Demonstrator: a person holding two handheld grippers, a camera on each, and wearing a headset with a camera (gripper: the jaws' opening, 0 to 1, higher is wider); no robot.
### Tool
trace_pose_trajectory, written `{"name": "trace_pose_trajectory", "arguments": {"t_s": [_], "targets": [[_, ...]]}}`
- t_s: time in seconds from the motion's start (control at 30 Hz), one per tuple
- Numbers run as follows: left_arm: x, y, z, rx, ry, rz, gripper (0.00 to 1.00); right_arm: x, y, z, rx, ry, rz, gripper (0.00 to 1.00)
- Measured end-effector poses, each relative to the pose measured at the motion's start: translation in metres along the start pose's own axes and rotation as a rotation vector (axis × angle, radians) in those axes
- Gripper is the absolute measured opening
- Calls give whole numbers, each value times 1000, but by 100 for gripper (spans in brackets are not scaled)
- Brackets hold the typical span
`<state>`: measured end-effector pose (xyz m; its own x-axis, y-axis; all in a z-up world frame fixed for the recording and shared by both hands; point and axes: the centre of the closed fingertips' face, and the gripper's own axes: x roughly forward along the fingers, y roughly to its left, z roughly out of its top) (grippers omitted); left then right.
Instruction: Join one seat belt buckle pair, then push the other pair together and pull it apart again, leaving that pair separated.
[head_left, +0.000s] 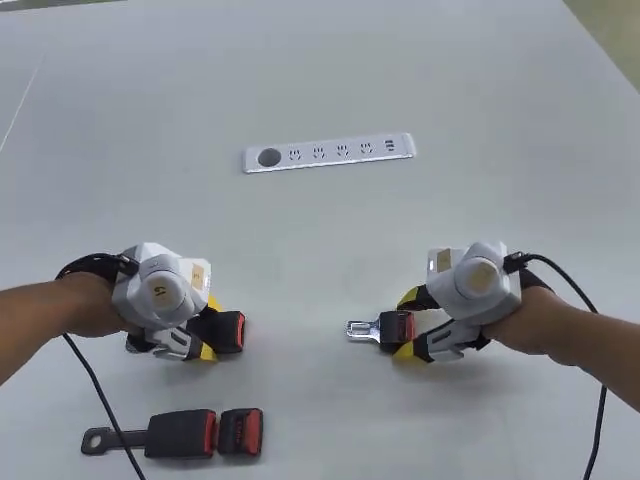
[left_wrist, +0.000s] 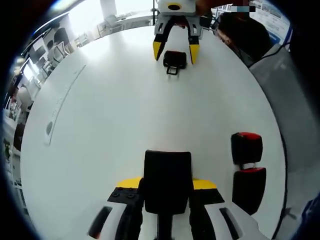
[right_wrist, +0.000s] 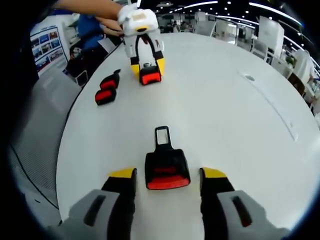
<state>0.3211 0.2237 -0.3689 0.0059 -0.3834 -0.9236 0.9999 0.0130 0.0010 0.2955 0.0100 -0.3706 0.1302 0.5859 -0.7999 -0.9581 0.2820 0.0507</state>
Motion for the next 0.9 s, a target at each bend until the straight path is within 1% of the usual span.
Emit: {"name": "trace_pose_trajectory", "arguments": {"t_s": [0.03, 0.07, 0.1, 0.13, 0.17, 0.2, 0.23, 0.27, 0.3, 0.33, 0.37, 0.4, 0.43, 0.47, 0.5, 0.53, 0.57, 0.6, 0.63, 0.67, 0.7, 0.77, 0.8, 0.83, 0.87, 0.9], "targets": [[0, 0, 1, -23, -4, 14, 40, -2, 1, 2, 5, -11, -3, 59], [-2, -3, 2, -38, -9, 7, 46, -5, 1, 4, 12, -28, -23, 59], [-6, -6, 12, -78, -66, 11, 52, -10, -5, 10, 39, -69, -78, 59], [-10, -6, 18, -96, -104, 19, 57, -14, -7, 15, 71, -105, -102, 60], [-19, -1, 24, -134, -149, 64, 57, -20, -10, 18, 127, -140, -140, 63], [-23, 2, 26, -163, -174, 94, 57, -24, -13, 19, 157, -155, -176, 68], [-29, 3, 27, -198, -196, 111, 60, -29, -18, 22, 164, -175, -217, 71], [-36, 3, 29, -252, -228, 130, 64, -36, -19, 26, 191, -212, -254, 74], [-40, 4, 30, -281, -248, 149, 68, -41, -20, 27, 232, -231, -277, 77], [-47, 5, 29, -351, -266, 185, 72, -48, -21, 27, 284, -260, -313, 79], [-53, 6, 30, -380, -286, 207, 74, -54, -22, 26, 288, -272, -341, 81], [-61, 5, 34, -446, -341, 227, 75, -62, -22, 25, 292, -275, -387, 82], [-67, 6, 38, -491, -384, 242, 79, -67, -22, 23, 300, -273, -411, 83], [-74, 6, 41, -521, -424, 261, 83, -71, -20, 23, 306, -278, -432, 84], [-85, 8, 44, -538, -481, 311, 88, -79, -19, 26, 312, -307, -467, 85], [-92, 7, 41, -548, -488, 349, 90, -84, -17, 26, 325, -321, -488, 86], [-95, 7, 40, -558, -488, 362, 91, -87, -16, 26, 338, -327, -502, 88], [-103, 2, 37, -619, -509, 386, 92, -93, -13, 24, 357, -329, -530, 88], [-105, 1, 37, -635, -518, 392, 94, -97, -12, 24, 365, -336, -550, 89], [-113, -2, 36, -679, -551, 419, 96, -101, -7, 25, 377, -354, -565, 89], [-119, -6, 35, -702, -569, 445, 100, -103, -4, 25, 387, -360, -570, 89], [-128, -16, 37, -743, -602, 462, 100, -109, 4, 26, 402, -374, -596, 90], [-134, -24, 38, -764, -621, 471, 100, -113, 9, 26, 404, -376, -614, 90], [-137, -30, 37, -756, -622, 483, 100, -116, 12, 26, 401, -382, -628, 90], [-142, -35, 36, -750, -636, 505, 100, -118, 18, 27, 406, -390, -633, 90], [-143, -37, 35, -749, -639, 506, 100, -118, 22, 28, 415, -400, -628, 90]]}}
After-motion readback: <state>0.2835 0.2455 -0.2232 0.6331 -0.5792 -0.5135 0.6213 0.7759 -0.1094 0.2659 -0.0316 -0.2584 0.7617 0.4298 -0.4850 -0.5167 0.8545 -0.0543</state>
